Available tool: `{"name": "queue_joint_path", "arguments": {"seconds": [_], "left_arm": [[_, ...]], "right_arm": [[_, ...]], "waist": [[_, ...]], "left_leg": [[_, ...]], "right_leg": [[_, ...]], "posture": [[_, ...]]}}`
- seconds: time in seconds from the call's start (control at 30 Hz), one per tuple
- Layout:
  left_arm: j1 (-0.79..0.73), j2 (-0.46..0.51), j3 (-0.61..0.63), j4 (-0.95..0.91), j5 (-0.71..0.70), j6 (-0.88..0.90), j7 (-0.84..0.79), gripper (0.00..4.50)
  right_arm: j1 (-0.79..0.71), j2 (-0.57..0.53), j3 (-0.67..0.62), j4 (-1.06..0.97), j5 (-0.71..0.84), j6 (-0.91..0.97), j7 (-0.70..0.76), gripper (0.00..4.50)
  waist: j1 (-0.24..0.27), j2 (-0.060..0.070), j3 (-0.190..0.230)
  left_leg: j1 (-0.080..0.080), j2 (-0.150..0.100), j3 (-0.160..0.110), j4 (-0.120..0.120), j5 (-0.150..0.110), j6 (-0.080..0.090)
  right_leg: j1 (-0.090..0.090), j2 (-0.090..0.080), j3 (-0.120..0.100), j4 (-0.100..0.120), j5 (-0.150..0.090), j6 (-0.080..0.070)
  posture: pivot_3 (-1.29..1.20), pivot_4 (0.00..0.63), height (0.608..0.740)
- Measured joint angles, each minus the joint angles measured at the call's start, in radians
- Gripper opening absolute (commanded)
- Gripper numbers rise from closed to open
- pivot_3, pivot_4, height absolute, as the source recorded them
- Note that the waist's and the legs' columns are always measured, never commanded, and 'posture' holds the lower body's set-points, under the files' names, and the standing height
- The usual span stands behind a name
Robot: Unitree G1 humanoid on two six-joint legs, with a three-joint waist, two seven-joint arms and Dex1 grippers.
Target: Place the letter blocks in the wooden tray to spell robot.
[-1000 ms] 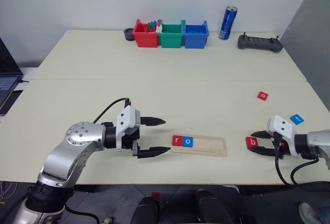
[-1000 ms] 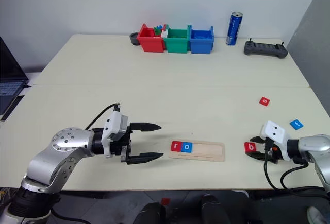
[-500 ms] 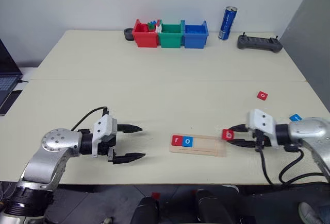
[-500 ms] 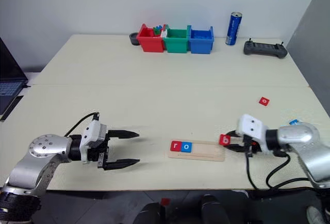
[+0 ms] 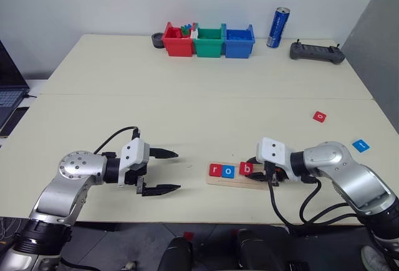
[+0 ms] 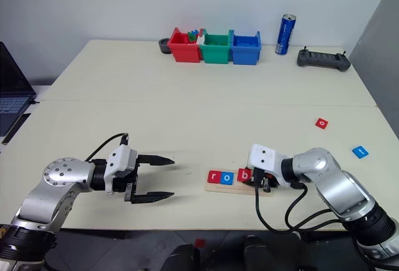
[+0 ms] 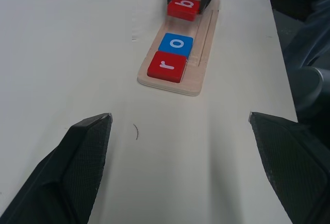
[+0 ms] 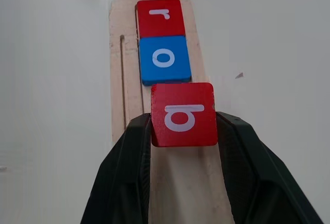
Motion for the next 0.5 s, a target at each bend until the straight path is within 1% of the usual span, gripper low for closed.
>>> {"name": "queue_joint_path", "arguments": {"seconds": [0.23,0.5], "left_arm": [[0.026,-0.003,0.0,0.009,0.01,-0.05,-0.008,4.5],[0.06,-0.024,0.0,0.078,0.035,-0.141,-0.025,4.5]], "right_arm": [[-0.009,0.008,0.026,0.015,-0.01,0.019,0.002,1.46],[-0.013,0.008,0.045,0.016,-0.026,0.019,0.004,1.46]], "waist": [[-0.001,0.0,0.0],[-0.002,0.0,0.0]], "left_leg": [[0.0,0.0,0.0,0.0,0.0,0.0],[0.0,0.0,0.0,0.0,0.0,0.0]], "right_leg": [[0.0,0.0,0.0,0.0,0.0,0.0],[0.0,0.0,-0.001,0.0,0.0,0.0]], "posture": [[0.0,0.15,0.74],[0.0,0.15,0.74]]}}
